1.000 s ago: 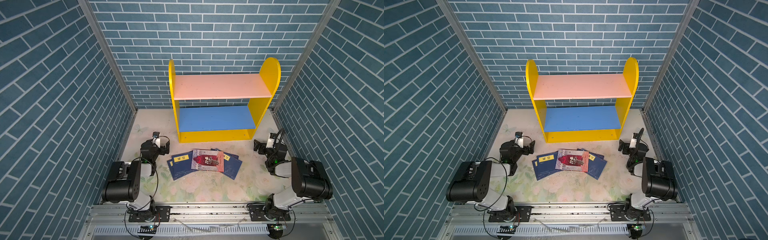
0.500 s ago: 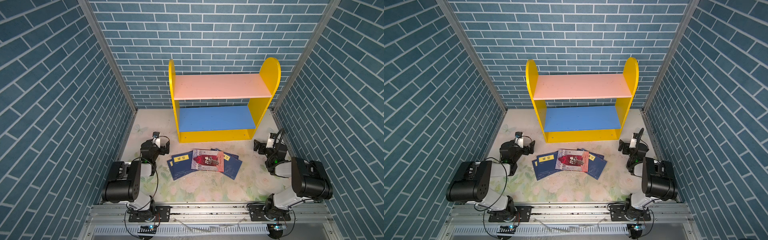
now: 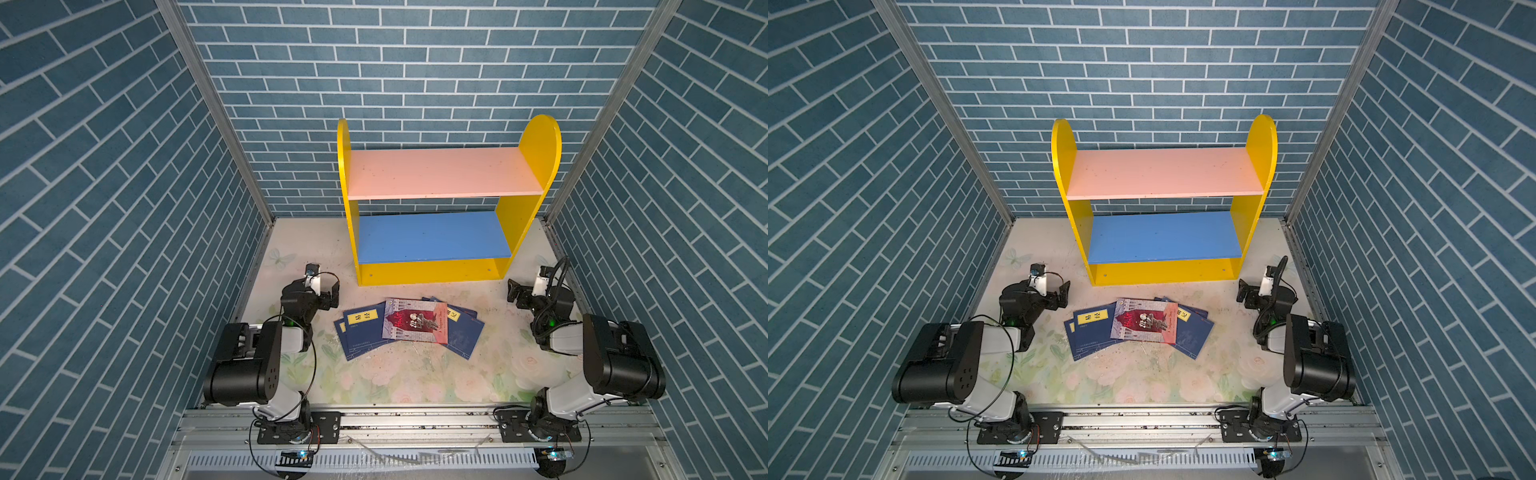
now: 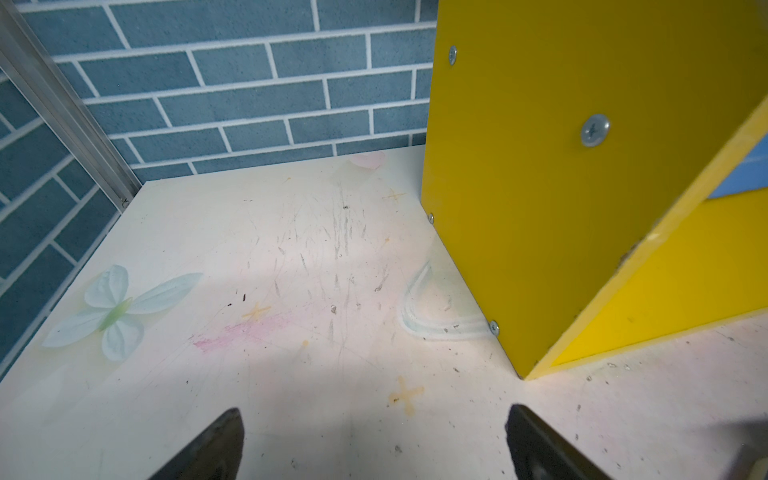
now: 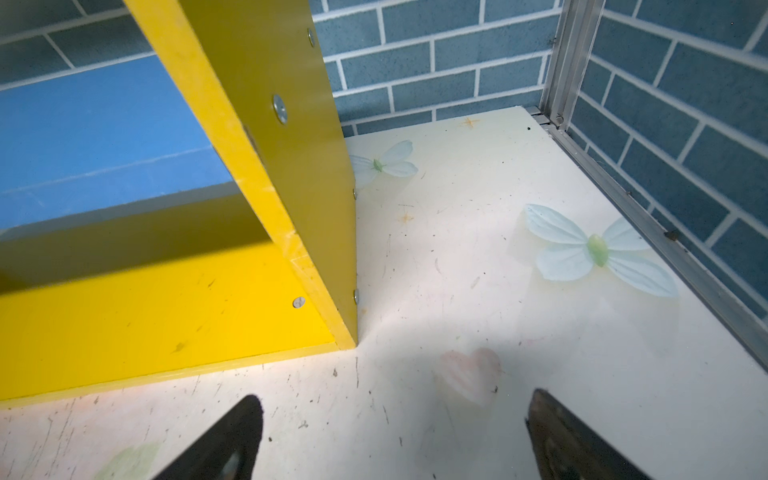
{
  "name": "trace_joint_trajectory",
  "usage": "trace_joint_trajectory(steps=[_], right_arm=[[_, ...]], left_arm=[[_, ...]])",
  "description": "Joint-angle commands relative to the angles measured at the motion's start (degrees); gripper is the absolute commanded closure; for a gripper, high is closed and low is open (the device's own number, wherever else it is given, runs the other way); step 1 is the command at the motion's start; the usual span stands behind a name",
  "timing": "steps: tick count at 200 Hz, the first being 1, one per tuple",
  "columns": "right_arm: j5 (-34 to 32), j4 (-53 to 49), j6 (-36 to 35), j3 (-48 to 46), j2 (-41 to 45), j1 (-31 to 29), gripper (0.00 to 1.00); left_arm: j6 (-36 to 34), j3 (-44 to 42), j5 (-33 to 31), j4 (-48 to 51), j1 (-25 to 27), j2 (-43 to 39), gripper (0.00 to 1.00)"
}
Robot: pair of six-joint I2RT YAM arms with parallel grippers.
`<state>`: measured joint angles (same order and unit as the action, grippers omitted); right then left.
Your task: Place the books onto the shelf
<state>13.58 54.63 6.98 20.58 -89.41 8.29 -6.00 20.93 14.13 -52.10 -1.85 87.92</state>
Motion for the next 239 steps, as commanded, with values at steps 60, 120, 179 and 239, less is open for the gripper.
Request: trace_joint_trajectory(steps=[60, 120, 179, 239], right_arm=[[-10.3, -6.3, -3.1, 1.9, 3.0, -3.8, 0.01], [-17.3, -24.6, -3.2, 6.5, 14.9, -4.6, 0.01], [-26.8, -69.5, 19.3, 20.4, 33.8, -6.6, 0.01], [-9.3, -85.8, 34.0, 22.6, 45.3, -8.8, 0.01]], left_arm=[[-0.1, 0.3, -0.6, 0.2, 0.3, -0.1, 0.00], [-2.5, -0.2, 3.9, 1.9, 0.4, -2.6, 0.00], [-2.0, 1.1, 4.8, 12.0, 0.4, -11.3, 0.00], [-7.4, 15.3, 13.4, 59.6, 0.4, -27.6, 0.00]])
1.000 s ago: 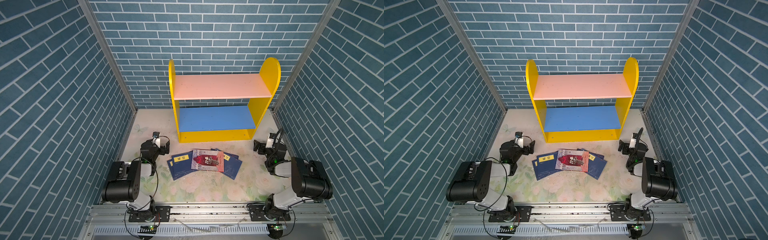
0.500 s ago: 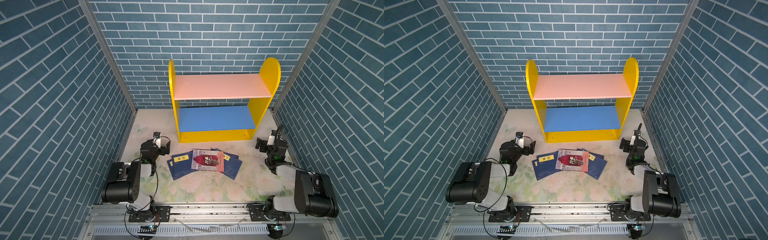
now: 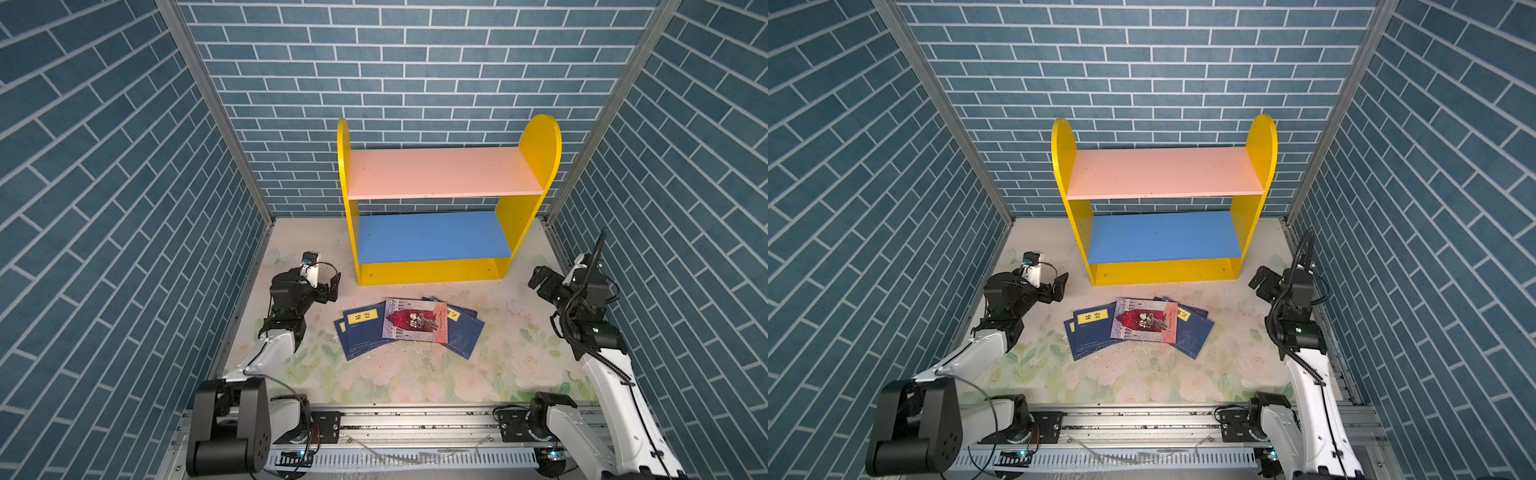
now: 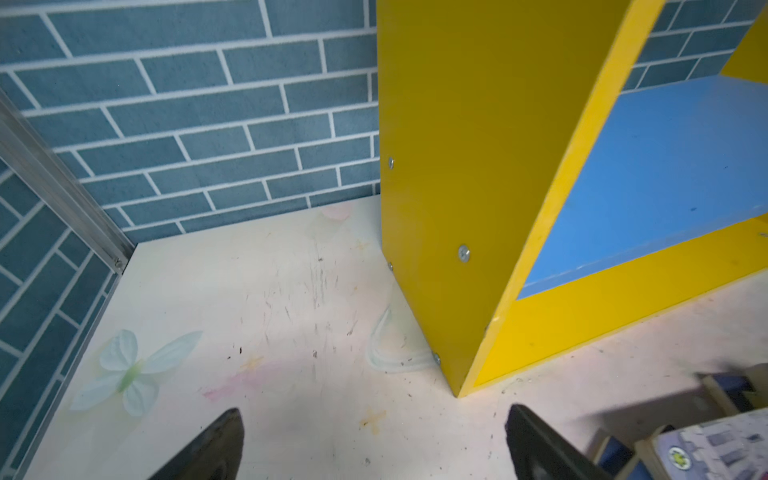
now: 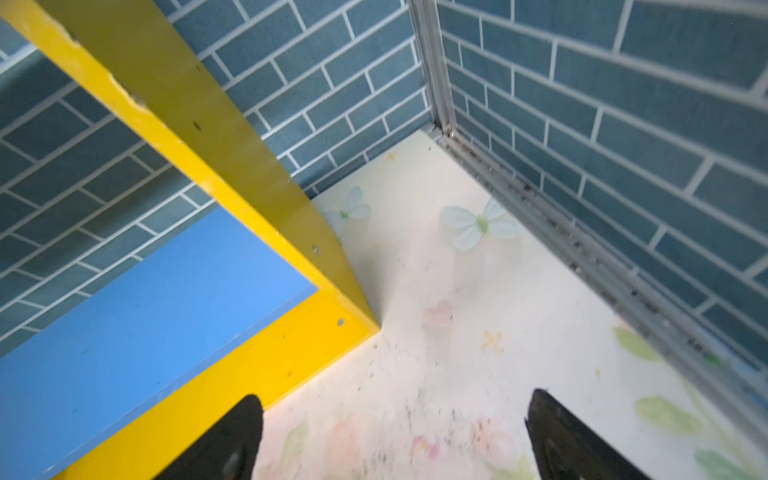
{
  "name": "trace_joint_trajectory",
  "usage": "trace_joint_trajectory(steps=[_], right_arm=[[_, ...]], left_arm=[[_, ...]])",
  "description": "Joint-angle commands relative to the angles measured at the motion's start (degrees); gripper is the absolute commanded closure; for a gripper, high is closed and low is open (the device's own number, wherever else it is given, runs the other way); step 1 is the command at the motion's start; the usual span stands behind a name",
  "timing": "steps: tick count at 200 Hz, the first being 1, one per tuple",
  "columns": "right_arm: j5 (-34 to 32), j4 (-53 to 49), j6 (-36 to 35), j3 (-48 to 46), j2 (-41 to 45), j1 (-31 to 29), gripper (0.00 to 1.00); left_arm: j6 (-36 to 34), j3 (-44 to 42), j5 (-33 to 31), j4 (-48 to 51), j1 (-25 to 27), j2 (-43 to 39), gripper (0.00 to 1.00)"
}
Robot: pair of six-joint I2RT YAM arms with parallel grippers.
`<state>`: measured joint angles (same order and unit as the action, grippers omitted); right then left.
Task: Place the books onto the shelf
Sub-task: 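Reach the right gripper to the pink Hamlet book while the left arm rises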
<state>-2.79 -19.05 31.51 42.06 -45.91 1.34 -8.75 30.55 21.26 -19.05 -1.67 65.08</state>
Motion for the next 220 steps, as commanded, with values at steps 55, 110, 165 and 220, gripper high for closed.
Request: trace_joint_trajectory(steps=[55, 110, 165, 220], right_arm=[[14.1, -15.8, 20.3, -0.6, 6.5, -13.3, 0.01], [13.8, -12.3, 28.7, -1.7, 2.2, -32.6, 0.03], [4.9, 8.7, 40.0, -8.1, -7.0, -54.6, 0.08], [3.1, 25.5, 46.6, -9.6, -23.9, -60.9, 0.12]], left_arm=[[-9.9, 17.4, 10.2, 51.6, 0.4, -15.4, 0.00], [-10.3, 32.2, 13.0, 73.0, 1.1, -9.5, 0.00], [-2.8, 36.1, 21.7, 77.6, 3.5, -6.7, 0.00], [6.0, 33.8, 19.6, 68.1, 15.8, -8.6, 0.02]])
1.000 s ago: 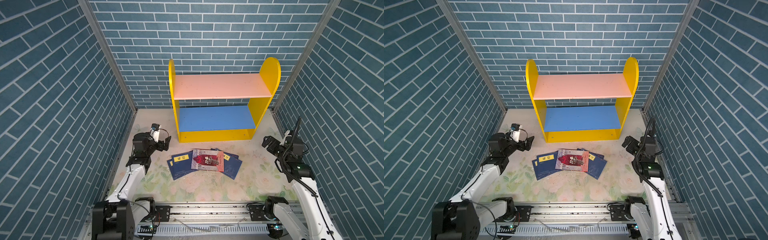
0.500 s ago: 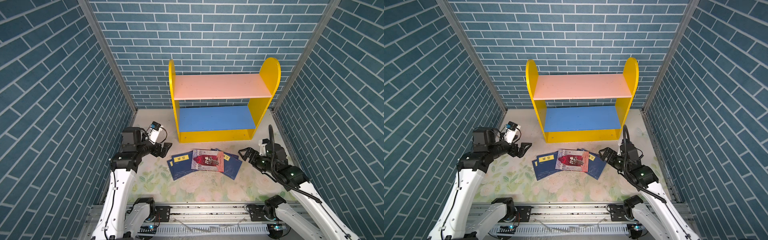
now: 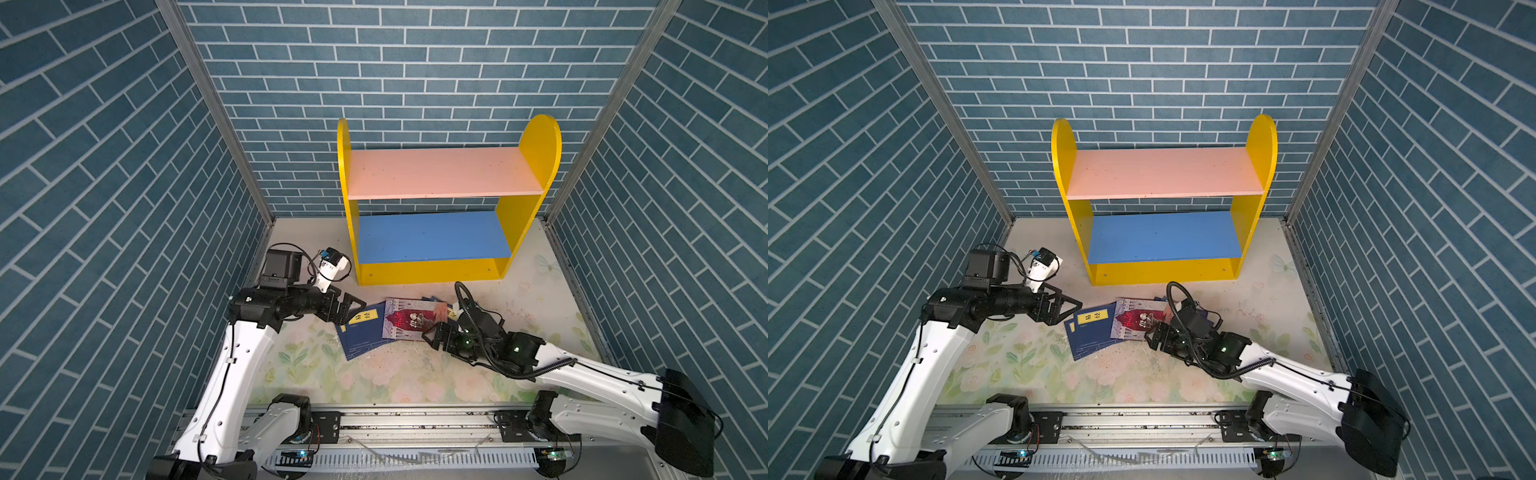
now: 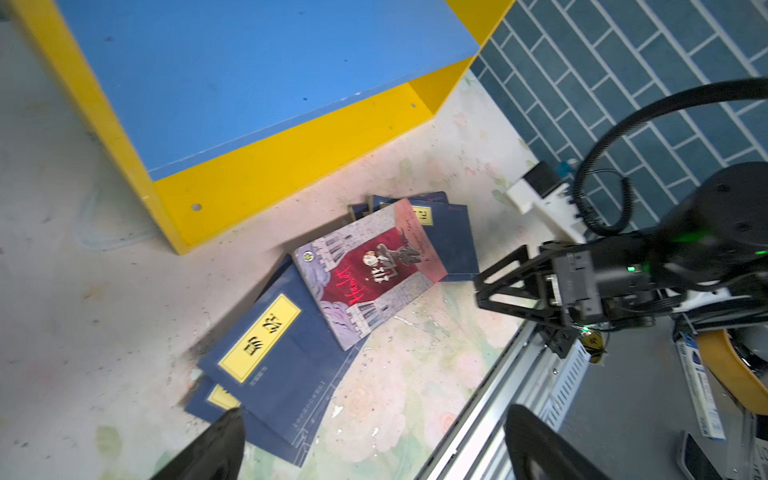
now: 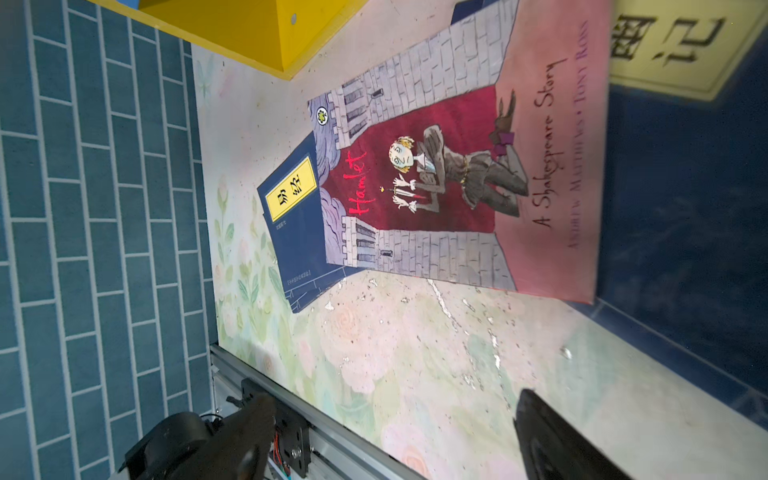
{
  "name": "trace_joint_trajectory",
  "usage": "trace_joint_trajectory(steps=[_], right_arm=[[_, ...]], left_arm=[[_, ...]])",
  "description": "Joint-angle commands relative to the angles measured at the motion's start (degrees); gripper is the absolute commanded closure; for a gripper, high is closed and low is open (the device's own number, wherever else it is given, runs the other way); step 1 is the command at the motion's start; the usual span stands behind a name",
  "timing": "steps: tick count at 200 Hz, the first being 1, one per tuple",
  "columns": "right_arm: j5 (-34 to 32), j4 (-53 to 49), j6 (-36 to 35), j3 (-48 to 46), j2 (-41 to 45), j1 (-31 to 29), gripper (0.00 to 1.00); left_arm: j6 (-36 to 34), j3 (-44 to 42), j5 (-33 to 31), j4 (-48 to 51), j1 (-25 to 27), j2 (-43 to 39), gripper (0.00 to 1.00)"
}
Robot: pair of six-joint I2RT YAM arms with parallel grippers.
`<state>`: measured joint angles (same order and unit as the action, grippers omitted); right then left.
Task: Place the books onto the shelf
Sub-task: 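Reach the right gripper to the pink Hamlet book while the left arm rises, then close the right gripper on the Hamlet book's edge and grip it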
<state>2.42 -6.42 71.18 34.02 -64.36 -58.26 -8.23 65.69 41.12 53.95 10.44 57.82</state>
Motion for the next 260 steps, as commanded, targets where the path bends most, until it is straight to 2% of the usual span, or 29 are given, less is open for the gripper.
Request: trace_joint_trajectory(steps=[1, 31, 56, 111, 180, 218, 260], right_arm=[[-2.0, 13.3, 7.0, -1.6, -5.8, -1.4, 0.12], [-4.3, 22.4, 12.0, -3.2, -12.0, -3.4, 0.16], [-7.3, 24.4, 14.9, -2.8, -15.4, -5.6, 0.19], [-12.7, 34.6, 21.5, -7.1, -20.4, -8.0, 0.20], [-18.8, 43.7, 25.9, -10.4, -24.8, -8.9, 0.26], [-23.0, 54.8, 28.7, -13.1, -30.5, -9.9, 0.34], [-27.7, 75.1, 31.7, -16.2, -42.2, -11.3, 0.57]], left_arm=[[5.7, -1.4, -0.2, -5.1, 3.8, -1.4, 0.02], [12.8, -1.7, -0.5, -9.4, 5.5, 0.9, 0.02], [17.8, 0.3, -2.1, -9.3, 5.6, 4.0, 0.03], [21.3, 0.8, -2.7, -12.5, 5.7, 4.4, 0.04], [21.2, 0.8, -4.0, -15.4, 6.4, 3.9, 0.04], [21.4, 0.5, -4.3, -15.8, 6.8, 4.2, 0.04], [21.4, -0.7, -4.6, -15.9, 7.1, 3.7, 0.04]])
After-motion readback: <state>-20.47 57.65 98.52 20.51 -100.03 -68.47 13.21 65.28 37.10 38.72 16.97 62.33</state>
